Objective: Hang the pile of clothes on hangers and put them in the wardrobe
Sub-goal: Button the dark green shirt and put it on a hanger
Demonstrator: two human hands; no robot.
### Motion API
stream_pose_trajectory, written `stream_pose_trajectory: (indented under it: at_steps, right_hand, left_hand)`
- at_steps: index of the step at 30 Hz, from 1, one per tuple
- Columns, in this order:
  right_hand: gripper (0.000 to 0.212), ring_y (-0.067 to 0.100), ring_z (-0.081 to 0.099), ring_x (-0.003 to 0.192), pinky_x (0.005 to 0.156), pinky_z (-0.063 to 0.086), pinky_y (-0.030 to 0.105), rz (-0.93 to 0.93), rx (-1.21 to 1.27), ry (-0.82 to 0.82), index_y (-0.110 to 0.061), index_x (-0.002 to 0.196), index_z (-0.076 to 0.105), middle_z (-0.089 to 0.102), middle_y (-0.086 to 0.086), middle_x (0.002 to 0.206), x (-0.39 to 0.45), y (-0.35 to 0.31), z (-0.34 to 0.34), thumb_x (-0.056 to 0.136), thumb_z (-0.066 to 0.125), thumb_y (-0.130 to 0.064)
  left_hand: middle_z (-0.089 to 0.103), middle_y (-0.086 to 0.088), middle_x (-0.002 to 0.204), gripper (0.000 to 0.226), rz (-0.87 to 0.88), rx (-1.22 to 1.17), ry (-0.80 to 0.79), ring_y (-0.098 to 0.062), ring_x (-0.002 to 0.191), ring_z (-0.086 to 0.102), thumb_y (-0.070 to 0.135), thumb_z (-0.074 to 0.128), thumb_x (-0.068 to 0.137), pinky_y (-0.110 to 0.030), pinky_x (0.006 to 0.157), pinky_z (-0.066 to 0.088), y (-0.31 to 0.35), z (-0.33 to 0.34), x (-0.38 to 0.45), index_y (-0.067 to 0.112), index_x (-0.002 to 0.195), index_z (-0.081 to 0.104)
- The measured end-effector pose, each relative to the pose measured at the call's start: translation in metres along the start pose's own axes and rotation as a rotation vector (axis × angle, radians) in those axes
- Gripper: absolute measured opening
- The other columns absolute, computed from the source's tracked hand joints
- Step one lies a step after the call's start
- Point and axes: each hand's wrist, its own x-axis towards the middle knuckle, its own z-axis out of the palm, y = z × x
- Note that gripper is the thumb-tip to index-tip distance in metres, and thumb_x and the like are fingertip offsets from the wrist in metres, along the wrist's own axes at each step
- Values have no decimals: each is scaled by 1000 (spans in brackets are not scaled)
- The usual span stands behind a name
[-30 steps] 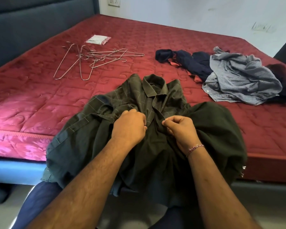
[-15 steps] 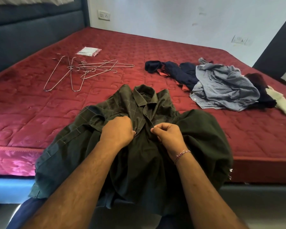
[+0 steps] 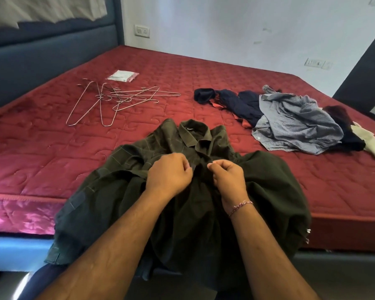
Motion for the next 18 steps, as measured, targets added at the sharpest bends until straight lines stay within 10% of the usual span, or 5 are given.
stream_pose_trajectory:
  at_steps: [6, 18]
  right_hand:
    - [8, 14, 65, 65, 67, 58, 38, -197, -162, 73, -16, 76, 74, 72, -2, 70, 18, 1, 22, 81, 80, -20]
    - [6, 12, 72, 84, 81, 61, 31, -286, -151, -66, -11, 93, 76, 77, 4, 89, 12, 26, 12, 88, 78, -8]
  left_hand:
    - [72, 15, 76, 9, -147, -594, 292, -3, 78, 68, 30, 76, 85, -31, 79, 56, 14, 33, -1, 25, 77, 78]
    - [72, 16, 86, 9, -106, -660, 275, 4, 85, 65, 23, 76, 88, -20, 79, 54, -7, 53, -7, 28, 81, 78]
